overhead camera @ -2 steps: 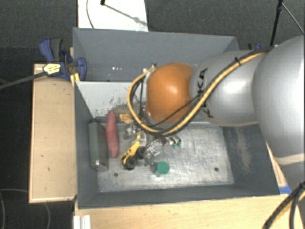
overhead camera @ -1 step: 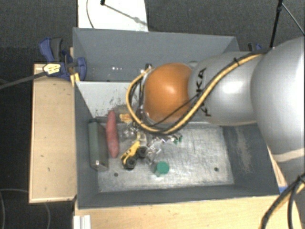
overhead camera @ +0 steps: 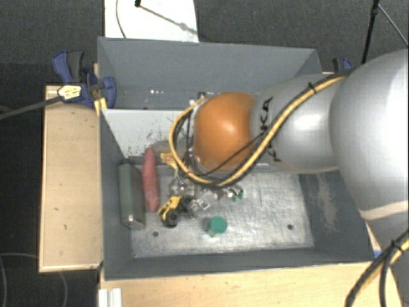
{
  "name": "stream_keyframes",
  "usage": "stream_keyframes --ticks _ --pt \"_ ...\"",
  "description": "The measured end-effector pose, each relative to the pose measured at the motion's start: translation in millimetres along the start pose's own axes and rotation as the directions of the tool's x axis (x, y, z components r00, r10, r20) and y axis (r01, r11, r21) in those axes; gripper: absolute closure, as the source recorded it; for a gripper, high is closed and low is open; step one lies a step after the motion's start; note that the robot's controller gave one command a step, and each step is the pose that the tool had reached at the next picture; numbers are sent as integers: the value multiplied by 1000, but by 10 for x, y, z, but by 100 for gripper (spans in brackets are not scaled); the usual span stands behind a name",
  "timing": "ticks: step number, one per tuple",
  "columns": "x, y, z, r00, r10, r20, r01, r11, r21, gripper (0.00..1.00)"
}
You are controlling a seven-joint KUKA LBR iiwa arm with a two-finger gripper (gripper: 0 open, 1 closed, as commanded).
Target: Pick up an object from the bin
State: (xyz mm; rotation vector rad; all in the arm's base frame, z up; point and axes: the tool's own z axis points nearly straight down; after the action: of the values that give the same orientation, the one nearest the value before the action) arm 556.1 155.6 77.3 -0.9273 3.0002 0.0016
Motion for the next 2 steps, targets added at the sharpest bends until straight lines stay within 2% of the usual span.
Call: stream_keyframes --ticks 2 --pt "8 5 -31 1000 1 0 -1 1000 -1 100"
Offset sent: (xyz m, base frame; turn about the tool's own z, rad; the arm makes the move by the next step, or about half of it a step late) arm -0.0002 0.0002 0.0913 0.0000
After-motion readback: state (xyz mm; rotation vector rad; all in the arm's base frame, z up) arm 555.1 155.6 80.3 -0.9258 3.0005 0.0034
